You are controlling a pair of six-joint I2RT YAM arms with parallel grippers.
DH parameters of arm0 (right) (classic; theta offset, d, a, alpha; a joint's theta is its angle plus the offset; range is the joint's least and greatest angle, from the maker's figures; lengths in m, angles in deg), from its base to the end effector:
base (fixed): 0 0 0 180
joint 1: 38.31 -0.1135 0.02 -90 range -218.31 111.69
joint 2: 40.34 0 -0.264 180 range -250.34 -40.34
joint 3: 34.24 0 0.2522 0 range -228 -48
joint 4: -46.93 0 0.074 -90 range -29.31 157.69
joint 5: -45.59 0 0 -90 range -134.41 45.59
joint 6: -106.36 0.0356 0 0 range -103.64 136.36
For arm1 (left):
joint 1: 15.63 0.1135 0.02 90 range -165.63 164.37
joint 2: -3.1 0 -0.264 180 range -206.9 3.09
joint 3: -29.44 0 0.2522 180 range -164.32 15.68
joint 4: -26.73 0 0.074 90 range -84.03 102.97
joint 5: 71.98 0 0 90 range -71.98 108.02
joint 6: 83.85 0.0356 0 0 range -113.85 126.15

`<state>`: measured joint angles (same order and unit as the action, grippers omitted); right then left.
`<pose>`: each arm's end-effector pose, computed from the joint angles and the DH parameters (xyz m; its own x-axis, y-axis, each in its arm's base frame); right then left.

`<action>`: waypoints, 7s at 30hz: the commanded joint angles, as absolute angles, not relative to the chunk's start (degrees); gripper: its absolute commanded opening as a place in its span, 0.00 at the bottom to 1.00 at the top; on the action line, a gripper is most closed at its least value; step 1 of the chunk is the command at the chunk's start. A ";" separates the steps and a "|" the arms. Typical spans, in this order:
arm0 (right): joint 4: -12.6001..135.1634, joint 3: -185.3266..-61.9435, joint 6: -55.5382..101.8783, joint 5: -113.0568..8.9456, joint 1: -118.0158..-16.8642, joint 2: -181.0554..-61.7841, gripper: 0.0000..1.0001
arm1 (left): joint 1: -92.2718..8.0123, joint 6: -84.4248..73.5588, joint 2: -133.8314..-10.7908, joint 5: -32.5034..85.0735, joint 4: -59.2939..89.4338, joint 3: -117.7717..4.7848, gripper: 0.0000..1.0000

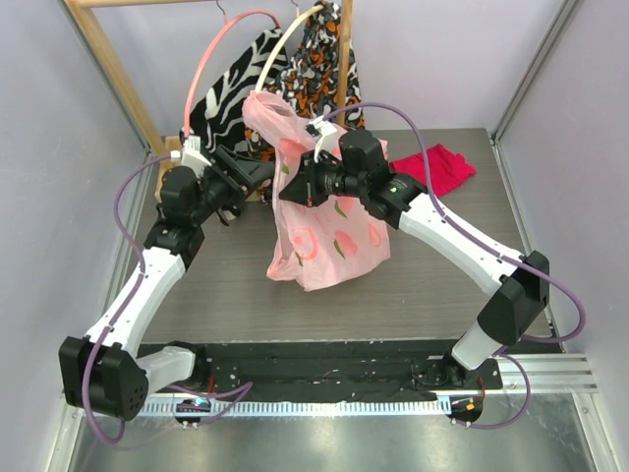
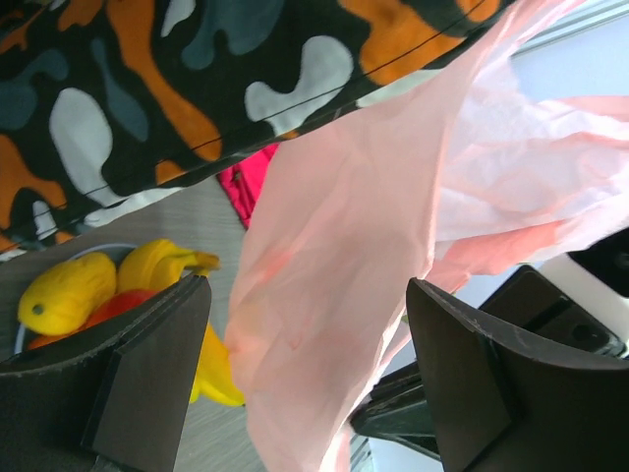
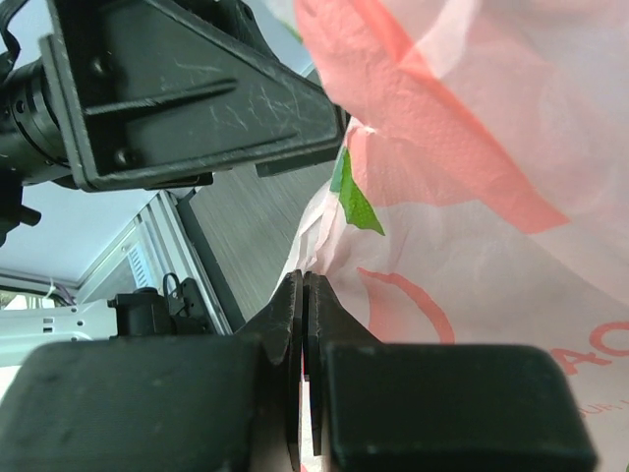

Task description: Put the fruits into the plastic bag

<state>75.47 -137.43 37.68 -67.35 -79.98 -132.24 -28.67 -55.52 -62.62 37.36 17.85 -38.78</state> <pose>0.2732 0.2617 0.3951 -0.5301 -0.0235 -0.8476 -0.7488 0.4820 0.4549 0.2607 -0.0725 0.3532 -0.5210 -0.7319 -0.4392 0.1579 0.4231 -0.8922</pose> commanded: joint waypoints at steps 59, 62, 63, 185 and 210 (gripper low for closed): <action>101.99 -131.85 20.49 -34.49 -80.41 -140.71 0.69 | -31.19 -43.69 -52.81 29.45 1.63 -33.72 0.96; 102.70 -131.94 21.45 -32.47 -80.41 -141.68 0.65 | -31.19 -43.42 -52.54 29.19 0.84 -34.16 0.96; 102.61 -131.76 21.71 -32.11 -80.41 -141.85 0.63 | -31.19 -43.34 -52.54 29.19 0.75 -34.25 0.96; 99.09 -152.33 34.28 -41.86 -89.47 -124.54 0.06 | -30.40 -22.43 -44.99 13.46 -32.46 -66.76 0.00; 96.37 -155.48 31.39 -54.43 -88.24 -141.22 0.01 | -30.40 -23.47 -42.96 0.09 -58.75 -78.57 0.15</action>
<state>99.45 -151.72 32.98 -52.51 -88.44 -140.26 -30.61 -22.19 -42.31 0.99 -53.80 -83.28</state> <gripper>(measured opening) 0.048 0.051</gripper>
